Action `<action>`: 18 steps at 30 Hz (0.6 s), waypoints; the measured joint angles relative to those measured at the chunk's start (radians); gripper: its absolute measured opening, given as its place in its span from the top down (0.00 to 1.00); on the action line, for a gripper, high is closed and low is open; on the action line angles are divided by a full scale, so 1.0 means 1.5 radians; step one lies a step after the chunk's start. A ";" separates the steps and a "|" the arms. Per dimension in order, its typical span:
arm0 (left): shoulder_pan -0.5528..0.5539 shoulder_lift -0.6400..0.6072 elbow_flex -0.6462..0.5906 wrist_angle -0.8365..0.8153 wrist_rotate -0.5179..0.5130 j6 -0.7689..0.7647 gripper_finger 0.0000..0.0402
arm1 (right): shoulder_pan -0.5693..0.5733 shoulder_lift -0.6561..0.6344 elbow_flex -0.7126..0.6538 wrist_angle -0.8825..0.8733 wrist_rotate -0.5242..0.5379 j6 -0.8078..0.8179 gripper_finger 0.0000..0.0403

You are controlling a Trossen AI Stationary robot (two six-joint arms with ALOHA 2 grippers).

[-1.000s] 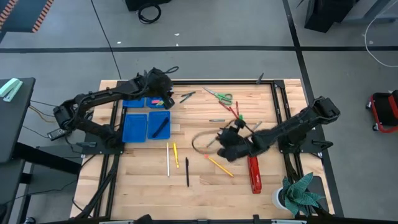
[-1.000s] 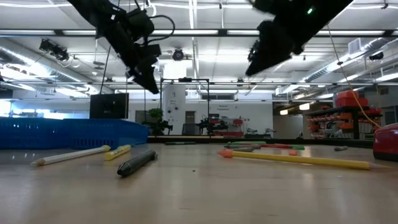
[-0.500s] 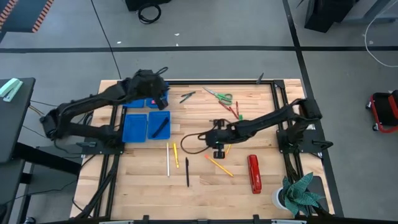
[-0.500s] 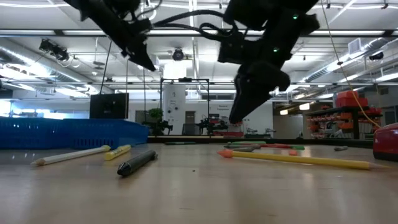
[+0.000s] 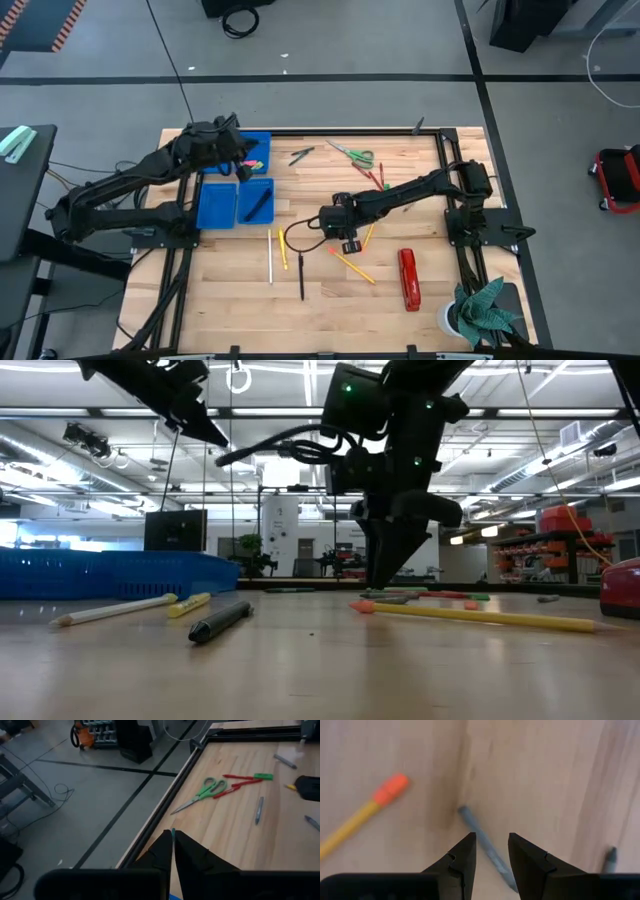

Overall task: Sort crayons/erasers/pens/pencils in bins
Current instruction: Put the gray crayon into the top left blue bin

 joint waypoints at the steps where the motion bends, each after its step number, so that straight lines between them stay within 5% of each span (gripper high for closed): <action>1: -0.001 -0.001 0.000 0.000 0.000 0.000 0.92 | -0.004 -0.002 0.000 -0.010 0.000 -0.009 0.70; 18: -0.002 0.001 0.000 -0.023 0.002 0.018 0.92 | -0.034 0.002 -0.003 -0.044 -0.029 -0.070 0.70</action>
